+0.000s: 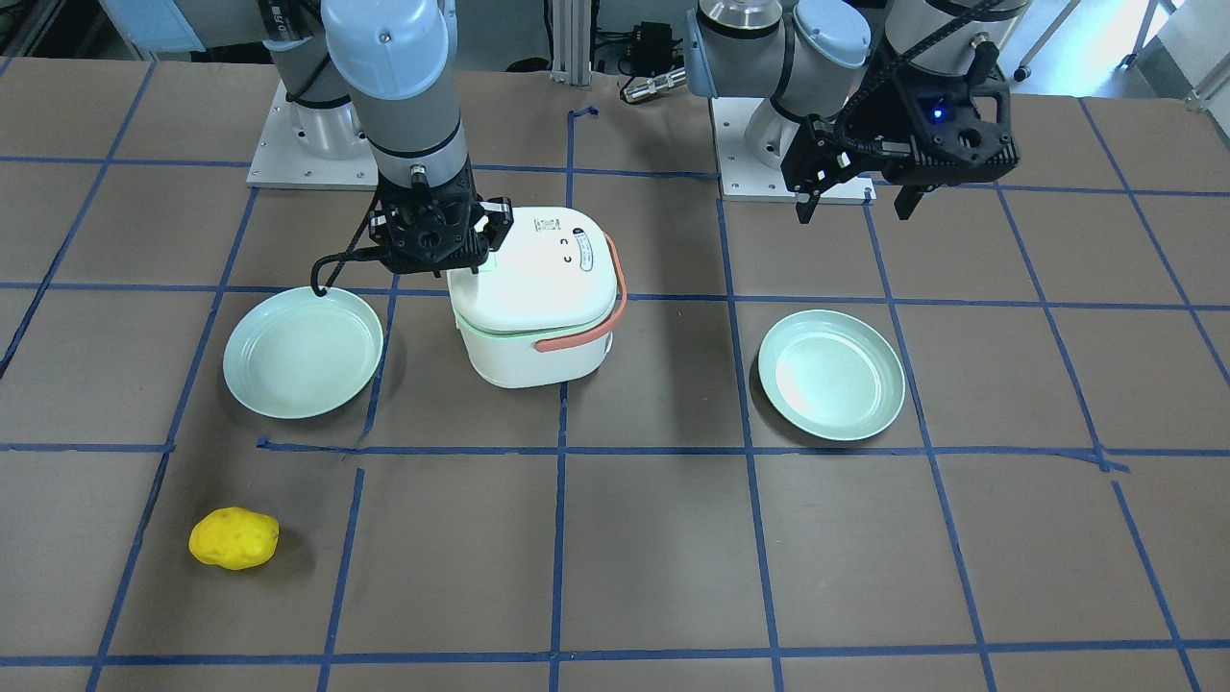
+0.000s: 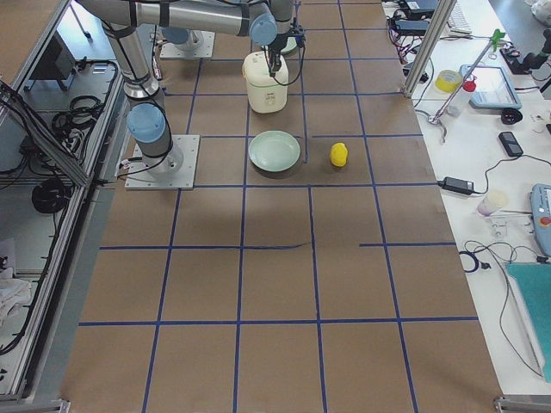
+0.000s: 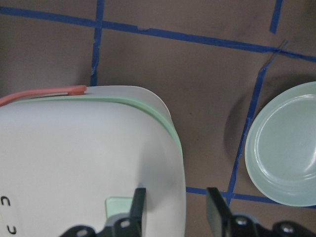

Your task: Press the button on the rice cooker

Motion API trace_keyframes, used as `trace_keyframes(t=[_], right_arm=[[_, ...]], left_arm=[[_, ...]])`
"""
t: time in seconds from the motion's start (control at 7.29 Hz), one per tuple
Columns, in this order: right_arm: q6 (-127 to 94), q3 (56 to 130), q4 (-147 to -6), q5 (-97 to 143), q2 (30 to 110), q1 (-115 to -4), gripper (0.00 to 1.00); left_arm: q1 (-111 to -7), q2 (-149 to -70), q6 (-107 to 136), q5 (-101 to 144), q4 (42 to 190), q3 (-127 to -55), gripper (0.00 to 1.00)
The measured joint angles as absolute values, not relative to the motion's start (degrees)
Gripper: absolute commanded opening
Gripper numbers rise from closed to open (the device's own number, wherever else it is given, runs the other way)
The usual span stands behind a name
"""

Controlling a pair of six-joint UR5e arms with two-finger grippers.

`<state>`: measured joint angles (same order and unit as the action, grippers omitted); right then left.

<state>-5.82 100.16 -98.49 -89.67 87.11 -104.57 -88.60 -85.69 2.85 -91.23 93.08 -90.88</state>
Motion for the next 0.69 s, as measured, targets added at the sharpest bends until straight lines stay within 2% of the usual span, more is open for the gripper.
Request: trace_keyframes(t=[0.27, 0.69], right_arm=[[-5.20, 92.51, -93.87, -92.33, 86.98, -101.93, 1.00], [-0.77, 83.22, -89.71, -90.62, 86.88, -91.89, 1.00]], left_arm=[[-88.59, -85.69, 2.87, -91.23, 93.08, -90.88, 1.00], [-88.59, -85.69, 2.84, -91.23, 93.08, -90.88, 1.00]])
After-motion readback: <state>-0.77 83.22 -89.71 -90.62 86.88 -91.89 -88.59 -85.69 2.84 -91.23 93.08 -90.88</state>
